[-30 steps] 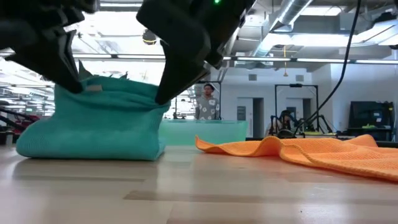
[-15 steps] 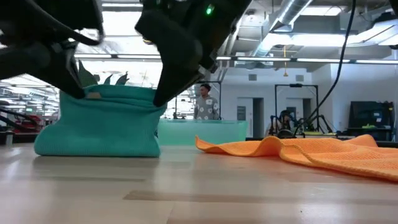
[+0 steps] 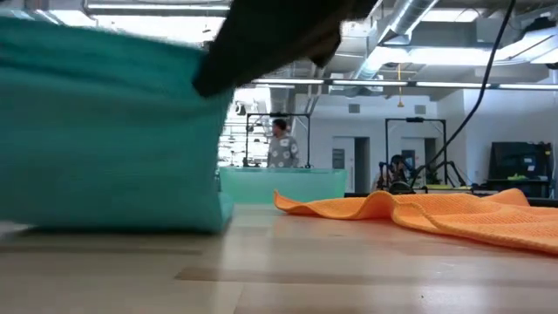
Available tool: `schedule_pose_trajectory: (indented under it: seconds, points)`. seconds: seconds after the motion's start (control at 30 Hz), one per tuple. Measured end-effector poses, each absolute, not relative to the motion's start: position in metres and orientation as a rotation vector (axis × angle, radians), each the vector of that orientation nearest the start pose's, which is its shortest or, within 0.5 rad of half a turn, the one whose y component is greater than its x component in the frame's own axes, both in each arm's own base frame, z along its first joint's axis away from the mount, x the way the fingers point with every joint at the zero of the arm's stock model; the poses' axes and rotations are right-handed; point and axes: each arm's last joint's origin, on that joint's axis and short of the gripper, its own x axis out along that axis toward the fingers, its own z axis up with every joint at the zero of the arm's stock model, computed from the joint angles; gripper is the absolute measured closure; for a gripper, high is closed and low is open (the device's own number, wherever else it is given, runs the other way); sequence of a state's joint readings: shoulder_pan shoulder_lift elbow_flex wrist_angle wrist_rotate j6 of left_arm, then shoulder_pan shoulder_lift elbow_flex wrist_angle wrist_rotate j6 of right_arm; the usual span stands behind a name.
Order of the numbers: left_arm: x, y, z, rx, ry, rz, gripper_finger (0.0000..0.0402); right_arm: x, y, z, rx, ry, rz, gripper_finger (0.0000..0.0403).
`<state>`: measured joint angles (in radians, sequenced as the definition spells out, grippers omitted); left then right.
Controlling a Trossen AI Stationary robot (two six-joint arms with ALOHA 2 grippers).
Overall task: Roll microfiber towels into tight, uniform cylinder then place into a basket
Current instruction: Fold the blue microfiber cloth
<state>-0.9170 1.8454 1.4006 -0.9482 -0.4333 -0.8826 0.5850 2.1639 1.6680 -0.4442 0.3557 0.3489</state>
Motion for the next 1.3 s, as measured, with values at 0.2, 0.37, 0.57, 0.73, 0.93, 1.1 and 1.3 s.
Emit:
schedule_pose_trajectory:
  seconds: [0.2,0.37,0.57,0.73,0.93,1.1,1.3]
  points:
    - [0.220,-0.297,0.215,-0.008,1.088,-0.041,0.0401,0.383,0.281,0.187,-0.040,0.805,0.195,0.0399]
    - [0.213,-0.297,0.223,0.069,1.088,0.003,0.0401,0.383,0.289,0.198,-0.038,0.762,0.198,0.0396]
    - [0.209,-0.272,0.226,0.180,1.114,0.254,0.0401,0.400,0.257,0.199,-0.094,0.775,0.024,0.0400]
    - [0.213,-0.249,0.211,0.162,1.195,0.390,0.0401,0.418,0.220,0.198,-0.007,0.806,-0.094,0.0399]
    - [0.218,-0.227,0.192,0.197,1.239,0.478,0.0401,0.427,0.197,0.196,0.038,0.819,-0.180,0.0400]
    - [0.225,-0.218,0.185,0.204,1.248,0.482,0.0401,0.428,0.184,0.171,0.065,0.894,-0.228,0.0400]
    - [0.234,-0.219,0.184,0.188,1.242,0.426,0.0401,0.432,0.175,0.147,0.068,0.955,-0.245,0.0400]
